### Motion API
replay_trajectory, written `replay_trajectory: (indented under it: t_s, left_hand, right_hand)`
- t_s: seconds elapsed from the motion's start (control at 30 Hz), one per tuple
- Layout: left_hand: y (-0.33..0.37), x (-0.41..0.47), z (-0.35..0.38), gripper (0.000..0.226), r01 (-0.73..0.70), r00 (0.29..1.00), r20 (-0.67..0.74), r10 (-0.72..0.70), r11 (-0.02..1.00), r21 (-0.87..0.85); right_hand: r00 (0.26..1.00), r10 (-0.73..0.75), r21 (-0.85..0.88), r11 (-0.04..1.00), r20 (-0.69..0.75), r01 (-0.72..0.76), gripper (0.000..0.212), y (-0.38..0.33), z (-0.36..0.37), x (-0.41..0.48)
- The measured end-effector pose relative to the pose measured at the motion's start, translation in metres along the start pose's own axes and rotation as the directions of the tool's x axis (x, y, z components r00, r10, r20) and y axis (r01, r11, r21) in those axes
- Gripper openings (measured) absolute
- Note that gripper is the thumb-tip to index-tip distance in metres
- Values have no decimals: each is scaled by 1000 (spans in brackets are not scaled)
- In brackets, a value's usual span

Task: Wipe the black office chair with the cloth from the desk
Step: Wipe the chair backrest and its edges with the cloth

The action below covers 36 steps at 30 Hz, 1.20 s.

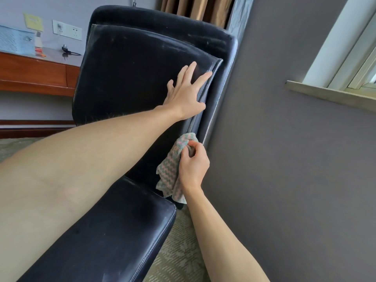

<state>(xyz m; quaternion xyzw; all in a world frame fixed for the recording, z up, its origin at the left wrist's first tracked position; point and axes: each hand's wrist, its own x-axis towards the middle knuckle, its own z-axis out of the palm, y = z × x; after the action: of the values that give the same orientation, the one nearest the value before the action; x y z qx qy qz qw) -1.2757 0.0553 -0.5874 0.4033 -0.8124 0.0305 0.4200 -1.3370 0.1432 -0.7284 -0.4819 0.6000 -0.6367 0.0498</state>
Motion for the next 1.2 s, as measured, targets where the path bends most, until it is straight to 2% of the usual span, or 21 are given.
replay_trajectory:
  t_s: [0.13,0.27,0.4,0.53,0.73,1.0,1.13,1.2]
  left_hand:
    - [10,2,5,89,47,999,-15,-47,999,-12]
    - [15,2,4,93,71,997,-21,-71,997,-8]
    - [19,0,2,94,87,996,-18,-87,996,-18]
    - [27,-3,2,96,104,994,-29,-105,994,-26]
    - [34,-11,0,94,85,996,-35,-87,994,-63]
    - [51,-34,-10,91,26,997,-62,-39,978,-207]
    - [60,-47,-24,79,-36,993,-114,9,971,-238]
    - [66,-47,-30,70,-56,988,-157,15,965,-257]
  right_hand:
    - [999,-31,38,999,-10,31,20,-7,-4,8]
    - [994,-64,62,996,-88,70,21,-12,-18,20]
    - [978,39,124,992,-204,-13,22,-14,-41,38]
    - [966,96,161,985,-240,-58,22,-12,-61,50]
    - [969,133,227,970,-209,-84,20,-7,-73,54]
    - [986,83,380,925,-148,-21,19,-43,-84,65]
    - [993,26,428,903,-114,25,9,-48,-93,54]
    - [993,-2,422,905,-118,52,12,-42,-98,41]
